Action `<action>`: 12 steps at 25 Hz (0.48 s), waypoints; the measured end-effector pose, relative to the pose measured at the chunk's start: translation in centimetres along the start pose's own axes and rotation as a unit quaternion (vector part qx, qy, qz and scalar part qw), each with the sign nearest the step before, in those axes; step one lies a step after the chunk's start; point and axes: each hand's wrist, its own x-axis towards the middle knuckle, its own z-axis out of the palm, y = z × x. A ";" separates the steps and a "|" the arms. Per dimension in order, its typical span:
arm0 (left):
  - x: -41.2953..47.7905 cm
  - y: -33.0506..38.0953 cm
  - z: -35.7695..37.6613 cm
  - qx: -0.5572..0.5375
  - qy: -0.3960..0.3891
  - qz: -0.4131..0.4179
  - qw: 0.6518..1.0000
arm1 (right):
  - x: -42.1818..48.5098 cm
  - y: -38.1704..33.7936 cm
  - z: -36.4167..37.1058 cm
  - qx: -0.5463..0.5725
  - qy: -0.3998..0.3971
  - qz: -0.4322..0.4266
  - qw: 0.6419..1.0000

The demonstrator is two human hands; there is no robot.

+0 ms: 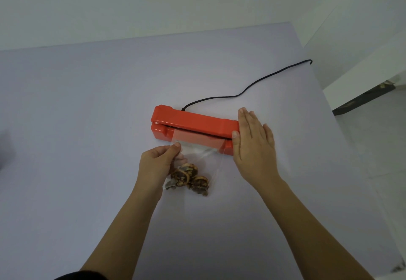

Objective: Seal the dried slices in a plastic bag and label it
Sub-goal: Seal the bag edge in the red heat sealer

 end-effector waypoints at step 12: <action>0.1 -0.1 -0.1 -0.003 -0.005 -0.002 1.000 | 0.0 0.0 0.1 0.001 0.006 0.002 1.000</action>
